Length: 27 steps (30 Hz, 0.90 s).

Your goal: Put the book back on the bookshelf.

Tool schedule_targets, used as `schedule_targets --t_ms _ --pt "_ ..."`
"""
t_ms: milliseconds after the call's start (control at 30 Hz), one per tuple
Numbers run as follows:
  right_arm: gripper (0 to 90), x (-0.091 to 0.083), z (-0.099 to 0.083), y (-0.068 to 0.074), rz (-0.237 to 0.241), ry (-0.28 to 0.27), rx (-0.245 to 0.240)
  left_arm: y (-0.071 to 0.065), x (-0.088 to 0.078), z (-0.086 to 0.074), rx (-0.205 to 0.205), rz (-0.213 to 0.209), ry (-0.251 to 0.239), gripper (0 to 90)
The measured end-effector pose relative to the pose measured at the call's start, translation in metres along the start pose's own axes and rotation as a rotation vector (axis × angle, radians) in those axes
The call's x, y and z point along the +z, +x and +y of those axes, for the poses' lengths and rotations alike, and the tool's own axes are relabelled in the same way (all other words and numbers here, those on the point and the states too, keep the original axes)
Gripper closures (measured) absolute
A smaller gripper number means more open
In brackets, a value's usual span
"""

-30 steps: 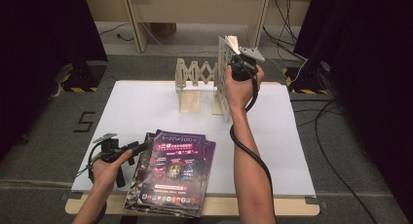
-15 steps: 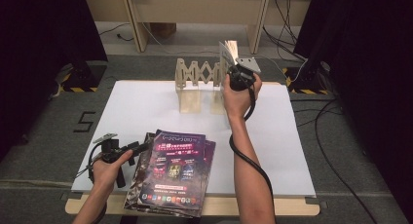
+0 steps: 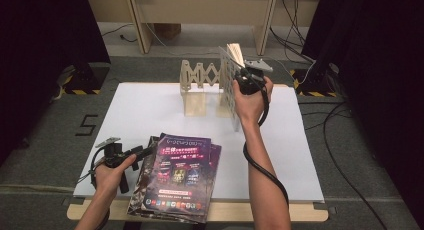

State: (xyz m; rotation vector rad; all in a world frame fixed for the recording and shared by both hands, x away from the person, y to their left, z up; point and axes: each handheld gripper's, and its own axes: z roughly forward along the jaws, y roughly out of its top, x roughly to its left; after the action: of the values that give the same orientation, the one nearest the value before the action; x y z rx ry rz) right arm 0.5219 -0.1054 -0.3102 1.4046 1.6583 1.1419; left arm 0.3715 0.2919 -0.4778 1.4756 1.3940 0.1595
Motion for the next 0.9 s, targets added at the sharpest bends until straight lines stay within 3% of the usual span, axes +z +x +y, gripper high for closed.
schedule_targets --t_ms 200,300,433,567,767,900 --pt "63.1 0.009 0.013 -0.002 0.02 0.083 0.019 -0.001 0.0 0.0 -0.002 -0.003 -0.002 39.5" --pt "73.1 0.016 0.022 -0.002 -0.005 0.147 0.038 -0.001 0.0 0.0 -0.001 -0.001 -0.002 39.5" --pt "74.2 0.018 0.023 0.0 -0.07 0.131 0.073 -0.001 0.0 0.001 0.002 -0.005 -0.002 39.5" --pt "74.4 0.02 0.023 0.0 -0.084 0.095 0.103 0.0 0.0 0.001 -0.002 -0.001 -0.004 39.5" --pt "74.4 0.024 0.029 0.009 -0.096 0.068 0.086 0.002 0.0 0.002 -0.007 0.001 -0.006 39.5" --pt "74.3 0.028 0.023 0.01 -0.107 0.065 0.07 0.002 -0.001 0.001 -0.006 0.001 -0.007 39.5"
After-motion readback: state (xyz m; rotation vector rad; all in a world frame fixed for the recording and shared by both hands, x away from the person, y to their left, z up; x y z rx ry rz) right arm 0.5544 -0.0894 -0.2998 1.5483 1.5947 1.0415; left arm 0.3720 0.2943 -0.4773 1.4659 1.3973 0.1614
